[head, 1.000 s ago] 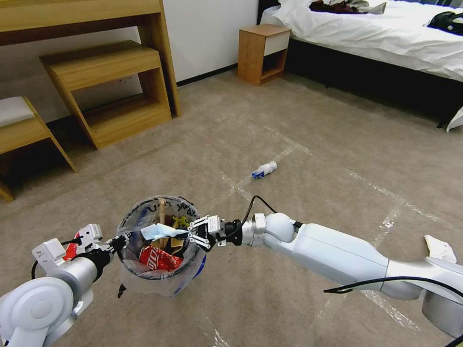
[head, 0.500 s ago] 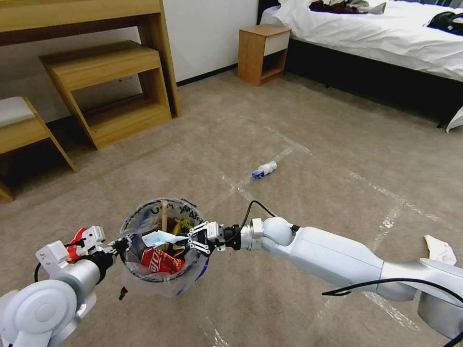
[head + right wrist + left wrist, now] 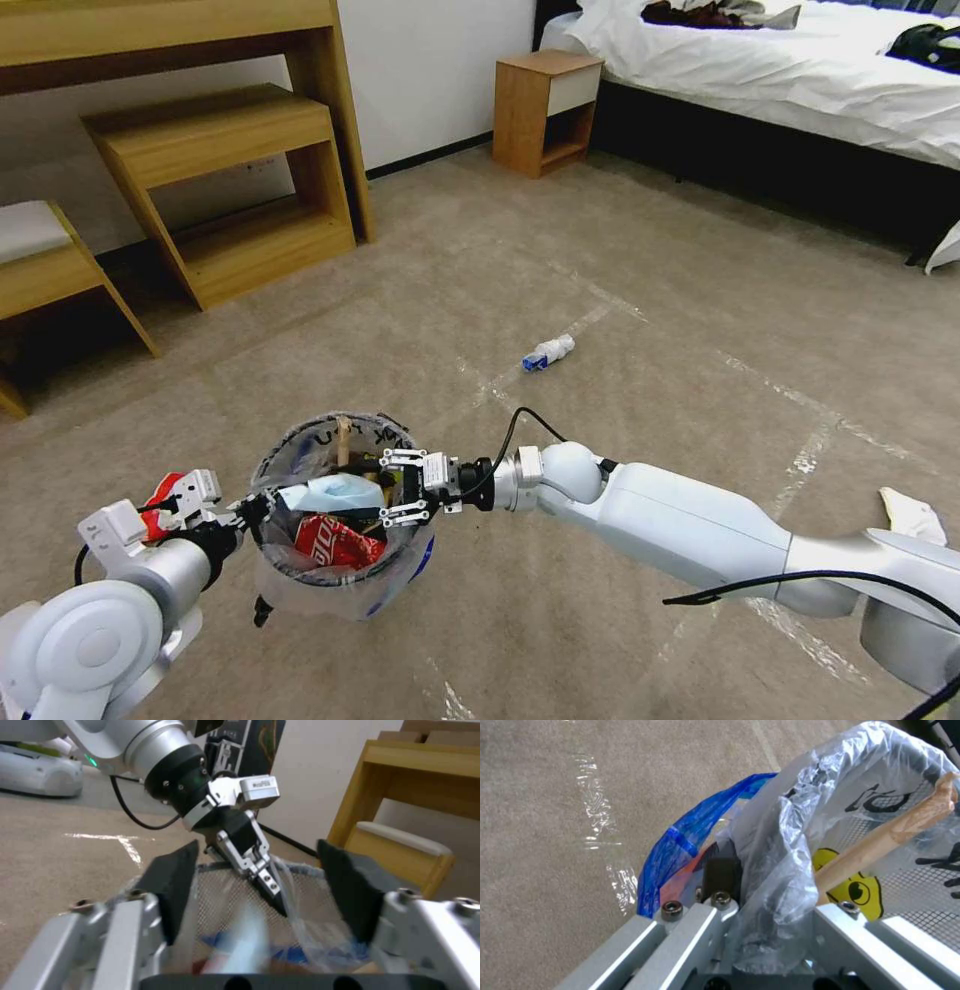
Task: Pick up the trash bin and place the garbage on the floor into it.
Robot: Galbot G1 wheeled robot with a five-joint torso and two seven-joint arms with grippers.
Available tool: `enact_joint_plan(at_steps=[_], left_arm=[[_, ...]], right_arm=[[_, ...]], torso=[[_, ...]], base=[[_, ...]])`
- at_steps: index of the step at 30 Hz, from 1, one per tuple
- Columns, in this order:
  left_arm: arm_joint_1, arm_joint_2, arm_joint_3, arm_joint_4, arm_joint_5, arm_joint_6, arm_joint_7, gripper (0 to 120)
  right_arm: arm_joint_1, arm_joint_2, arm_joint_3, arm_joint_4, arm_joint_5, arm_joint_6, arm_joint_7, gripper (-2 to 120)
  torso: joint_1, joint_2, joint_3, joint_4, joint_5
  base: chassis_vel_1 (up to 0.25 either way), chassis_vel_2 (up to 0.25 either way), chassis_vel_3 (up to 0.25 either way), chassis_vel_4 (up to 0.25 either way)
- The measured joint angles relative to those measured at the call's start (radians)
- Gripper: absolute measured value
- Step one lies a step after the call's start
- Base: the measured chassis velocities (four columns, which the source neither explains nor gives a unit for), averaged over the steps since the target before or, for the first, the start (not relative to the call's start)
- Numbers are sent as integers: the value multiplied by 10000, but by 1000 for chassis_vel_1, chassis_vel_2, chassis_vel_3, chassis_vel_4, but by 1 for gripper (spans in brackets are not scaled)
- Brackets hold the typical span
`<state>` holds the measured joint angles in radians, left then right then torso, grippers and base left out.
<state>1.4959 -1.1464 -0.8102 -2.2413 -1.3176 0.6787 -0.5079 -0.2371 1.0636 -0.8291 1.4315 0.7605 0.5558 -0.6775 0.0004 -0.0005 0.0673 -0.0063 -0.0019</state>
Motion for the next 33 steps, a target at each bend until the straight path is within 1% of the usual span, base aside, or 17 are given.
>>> enact_joint_plan(at_steps=[1, 3, 4, 6, 7, 9, 11, 18, 22, 25, 26, 29, 30, 33], left_arm=[[0, 0, 0, 0, 0, 0, 0, 0], [-13, 5, 7, 8, 0, 0, -2, 0], [-13, 5, 7, 8, 0, 0, -2, 0], [-12, 19, 7, 12, 0, 2, -4, 0], [-12, 19, 7, 12, 0, 2, -4, 0], [-11, 37, 2, 12, -11, 4, -5, 0], [-10, 41, -3, 11, -17, 4, -7, 0], [17, 39, -18, -30, -28, 8, -9, 0], [67, 39, -63, -78, -46, 12, -12, 0], [106, 53, -134, -172, -99, 15, -13, 0], [106, 53, -134, -172, -99, 15, -13, 0], [112, 98, -214, -215, -177, 17, -27, 0], [112, 98, -214, -215, -177, 17, -27, 0], [122, 108, -275, -224, -225, 16, -36, 0]], right_arm=[[0, 0, 0, 0, 0, 0, 0, 67], [31, 0, 0, -1, 16, 6, 4, 77], [31, 0, 0, -1, 16, 6, 4, 77], [48, -6, 1, -2, 29, 7, 7, 89], [48, -6, 1, -2, 29, 7, 7, 89], [76, -6, 1, -3, 38, 8, 17, 96], [114, 4, -15, -3, 45, 8, 48, 99], [157, 19, -28, 65, 100, 20, 168, 100], [171, -71, 525, 299, 348, 0, 281, 100], [103, -273, 1760, 689, 754, -156, 446, 100], [103, -273, 1760, 689, 754, -156, 446, 100], [-101, -644, 3130, 1135, 1073, -322, 666, 100], [-101, -644, 3130, 1135, 1073, -322, 666, 100], [-600, -934, 4178, 1470, 1261, -303, 1330, 100]], torso=[[0, 0, 0, 0, 0], [0, 0, 0, 0, 0], [0, 0, 0, 0, 0], [0, 0, 0, 0, 0], [0, 0, 0, 0, 0], [0, 0, 0, 0, 0], [0, 0, 0, 0, 0], [0, 0, 0, 0, 0], [0, 0, 0, 1, 0], [0, 0, -1, 2, 0], [0, 0, -1, 2, 0], [0, 0, -1, 1, 0], [0, 0, -1, 1, 0], [0, 0, -1, -1, 1]], base=[[0, 0, 0, 0], [0, 0, 0, 0], [0, 0, 0, 0], [0, 0, 0, 0], [0, 0, 0, 0], [0, 0, 0, 0], [0, 0, 0, 0], [0, 0, 0, 0], [0, 0, 0, 0], [0, 0, 0, 0], [0, 0, 0, 0], [0, 0, 0, 0], [0, 0, 0, 0], [0, 0, 0, 0]])
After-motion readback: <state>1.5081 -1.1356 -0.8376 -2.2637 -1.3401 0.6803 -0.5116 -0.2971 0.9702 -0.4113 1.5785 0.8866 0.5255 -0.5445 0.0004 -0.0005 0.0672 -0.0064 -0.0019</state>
